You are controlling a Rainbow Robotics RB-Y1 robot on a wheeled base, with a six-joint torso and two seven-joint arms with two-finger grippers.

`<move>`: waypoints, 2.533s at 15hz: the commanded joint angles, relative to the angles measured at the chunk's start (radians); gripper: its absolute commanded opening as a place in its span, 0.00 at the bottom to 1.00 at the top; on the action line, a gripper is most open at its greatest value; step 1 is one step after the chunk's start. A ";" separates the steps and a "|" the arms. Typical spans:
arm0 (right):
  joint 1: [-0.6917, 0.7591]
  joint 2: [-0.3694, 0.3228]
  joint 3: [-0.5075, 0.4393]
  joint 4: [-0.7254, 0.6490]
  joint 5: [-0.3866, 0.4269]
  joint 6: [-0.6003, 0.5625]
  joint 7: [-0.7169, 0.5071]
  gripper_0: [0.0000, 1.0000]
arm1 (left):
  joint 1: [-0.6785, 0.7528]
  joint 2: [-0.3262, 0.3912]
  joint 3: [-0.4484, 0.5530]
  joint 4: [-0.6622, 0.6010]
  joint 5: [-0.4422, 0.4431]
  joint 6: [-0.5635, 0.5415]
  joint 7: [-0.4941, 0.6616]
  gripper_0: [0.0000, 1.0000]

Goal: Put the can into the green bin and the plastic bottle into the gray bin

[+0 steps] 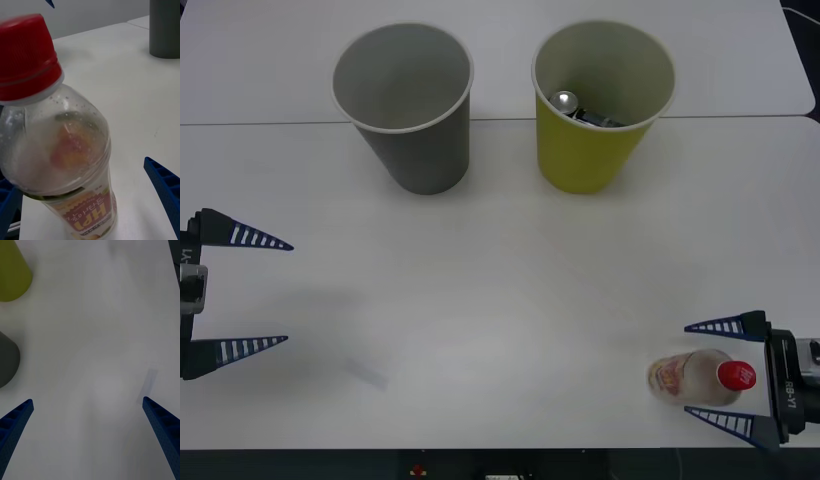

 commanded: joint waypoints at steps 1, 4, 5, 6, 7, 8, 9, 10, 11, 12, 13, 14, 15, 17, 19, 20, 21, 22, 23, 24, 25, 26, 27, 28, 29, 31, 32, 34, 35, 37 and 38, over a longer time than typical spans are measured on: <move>-0.002 0.004 0.000 0.000 0.002 0.000 0.006 0.30 | 0.000 0.000 0.000 0.000 0.000 0.000 0.000 1.00; -0.003 0.004 0.000 0.000 0.000 0.005 0.006 0.00 | 0.000 0.000 0.000 0.000 0.000 0.000 0.000 1.00; -0.003 0.004 0.000 0.000 0.002 0.005 0.006 0.00 | 0.000 0.000 0.000 0.000 0.000 0.000 0.000 1.00; -0.003 0.004 0.000 -0.002 0.002 0.005 0.006 0.00 | 0.000 0.000 0.000 0.000 0.000 0.000 0.000 1.00; -0.005 0.004 0.000 0.000 0.000 0.005 0.006 0.00 | 0.000 0.000 0.000 0.000 0.000 0.000 0.000 1.00; -0.003 0.004 0.000 0.000 0.002 0.005 0.006 0.00 | 0.000 0.000 0.000 0.000 0.000 0.000 0.000 1.00; -0.005 0.004 0.000 0.000 0.002 0.005 0.006 0.00 | 0.000 0.000 0.000 0.000 0.000 0.000 0.000 1.00; -0.009 0.004 0.000 -0.002 0.000 -0.001 0.002 0.00 | 0.000 0.000 0.000 0.000 0.000 0.000 0.000 1.00; -0.013 0.004 0.000 -0.002 0.000 -0.006 -0.002 0.00 | 0.000 0.000 0.000 0.000 0.000 0.000 0.000 1.00; -0.017 0.002 -0.001 -0.002 0.000 -0.007 -0.006 0.00 | 0.000 0.000 0.000 0.000 0.000 0.000 0.000 1.00; -0.022 0.004 0.000 -0.008 0.000 -0.006 -0.017 0.00 | 0.000 0.000 0.000 0.000 0.000 0.000 0.000 1.00; -0.020 0.002 -0.001 -0.025 -0.003 -0.001 -0.028 0.00 | 0.000 0.000 0.000 0.000 0.000 0.000 0.000 1.00; -0.019 -0.004 -0.001 -0.051 -0.004 0.007 -0.069 0.00 | 0.000 0.000 0.000 0.000 0.000 0.000 0.000 1.00; -0.008 -0.019 -0.001 -0.123 -0.017 0.039 -0.146 0.00 | 0.000 0.000 0.000 0.000 0.000 0.000 0.000 1.00; 0.018 -0.042 -0.003 -0.229 -0.021 0.103 -0.247 0.00 | 0.000 0.000 0.000 0.000 0.000 0.000 0.000 1.00; 0.029 -0.059 -0.003 -0.284 -0.021 0.137 -0.305 0.00 | 0.000 0.000 0.000 0.000 0.000 0.000 0.000 1.00; 0.040 -0.073 -0.005 -0.336 -0.021 0.169 -0.359 0.00 | 0.000 0.000 0.000 0.000 0.000 0.000 0.000 1.00; 0.046 -0.084 -0.008 -0.373 -0.021 0.189 -0.405 0.00 | 0.000 0.000 0.000 0.000 0.000 0.000 0.000 1.00; 0.047 -0.096 -0.006 -0.420 -0.023 0.208 -0.474 0.00 | 0.000 0.000 0.000 0.000 0.000 0.000 0.000 1.00; 0.047 -0.102 -0.014 -0.447 -0.021 0.212 -0.523 0.00 | 0.000 0.000 0.000 0.000 0.000 0.000 0.000 1.00; 0.047 -0.111 -0.026 -0.494 -0.017 0.215 -0.603 0.00 | 0.000 0.000 0.000 0.000 0.000 0.000 0.000 1.00; 0.047 -0.119 -0.046 -0.548 0.003 0.221 -0.678 0.00 | 0.000 0.000 0.000 0.000 0.000 0.000 0.000 1.00; 0.047 -0.120 -0.070 -0.601 0.030 0.232 -0.753 0.00 | 0.000 0.000 0.000 0.000 0.000 0.000 0.000 1.00; 0.047 -0.119 -0.087 -0.643 0.046 0.243 -0.811 0.00 | 0.000 0.000 0.000 0.000 0.000 0.000 0.000 1.00; 0.047 -0.119 -0.101 -0.698 0.063 0.266 -0.897 0.00 | 0.000 0.000 0.000 0.000 0.000 0.000 0.000 1.00; 0.047 -0.120 -0.112 -0.790 0.088 0.320 -1.032 0.00 | 0.000 0.000 0.000 0.000 0.000 0.000 0.000 1.00; 0.047 -0.120 -0.117 -0.824 0.105 0.339 -1.083 0.00 | 0.000 0.000 0.000 0.000 0.000 0.000 0.000 1.00; 0.044 -0.127 -0.138 -0.934 0.192 0.396 -1.261 0.00 | 0.000 0.000 0.000 0.000 0.000 0.000 0.000 1.00; 0.034 -0.128 -0.141 -0.974 0.232 0.407 -1.341 0.00 | 0.000 0.000 0.000 0.000 0.000 0.000 0.000 1.00; -0.008 -0.127 -0.147 -1.049 0.315 0.421 -1.512 0.00 | 0.000 0.000 0.000 0.000 0.000 0.000 0.000 1.00; -0.031 -0.128 -0.146 -1.068 0.342 0.421 -1.582 0.00 | 0.000 0.000 0.000 0.000 0.000 0.000 0.000 1.00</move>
